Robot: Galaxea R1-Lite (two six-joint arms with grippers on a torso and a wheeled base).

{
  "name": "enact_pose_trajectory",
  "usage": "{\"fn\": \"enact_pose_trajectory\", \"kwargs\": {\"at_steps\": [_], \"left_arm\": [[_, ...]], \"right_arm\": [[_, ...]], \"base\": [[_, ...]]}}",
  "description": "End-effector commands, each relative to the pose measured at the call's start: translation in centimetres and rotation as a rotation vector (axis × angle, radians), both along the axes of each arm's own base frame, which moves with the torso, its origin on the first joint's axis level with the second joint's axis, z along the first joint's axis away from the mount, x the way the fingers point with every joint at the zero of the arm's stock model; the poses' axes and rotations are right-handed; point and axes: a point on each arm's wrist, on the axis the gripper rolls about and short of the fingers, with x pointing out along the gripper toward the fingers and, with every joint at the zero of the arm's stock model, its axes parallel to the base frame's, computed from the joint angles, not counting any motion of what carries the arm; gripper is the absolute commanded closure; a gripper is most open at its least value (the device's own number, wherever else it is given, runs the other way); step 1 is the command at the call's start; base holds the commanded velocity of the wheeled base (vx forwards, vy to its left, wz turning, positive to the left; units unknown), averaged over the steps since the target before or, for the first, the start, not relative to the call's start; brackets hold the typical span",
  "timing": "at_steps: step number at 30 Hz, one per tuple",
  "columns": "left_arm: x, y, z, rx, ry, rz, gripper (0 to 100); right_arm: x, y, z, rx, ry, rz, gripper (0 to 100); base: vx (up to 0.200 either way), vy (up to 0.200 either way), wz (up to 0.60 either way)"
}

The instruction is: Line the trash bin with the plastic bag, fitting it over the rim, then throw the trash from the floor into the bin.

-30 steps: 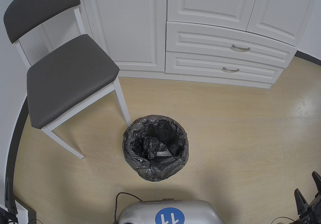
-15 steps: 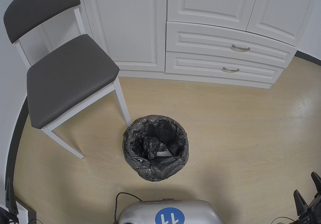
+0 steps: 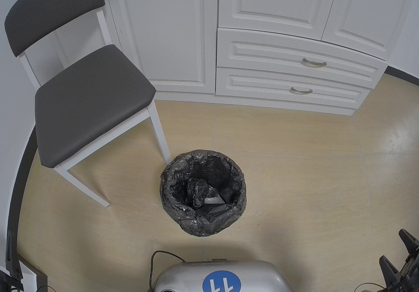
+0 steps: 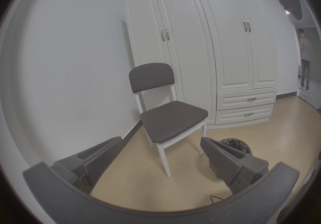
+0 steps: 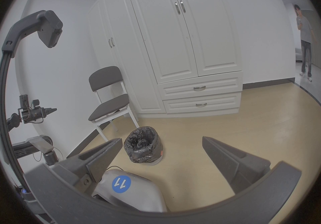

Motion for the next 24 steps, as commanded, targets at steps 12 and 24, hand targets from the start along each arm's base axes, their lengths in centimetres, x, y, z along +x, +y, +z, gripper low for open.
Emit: {"fn": "enact_pose_trajectory", "kwargs": {"at_steps": [12,24], "left_arm": [[0.1,0.0,-0.8,-0.016,0.009,-0.007,0],[0.5,0.2,-1.5,-0.023,0.037,-0.011,0]], "right_arm": [[0.0,0.0,-0.5,0.005,0.001,0.010,0],[0.1,-0.2,-0.5,-0.071,-0.023,-0.110,0]], "base": [[0.000,0.000,0.00],[0.000,0.000,0.00]]}}
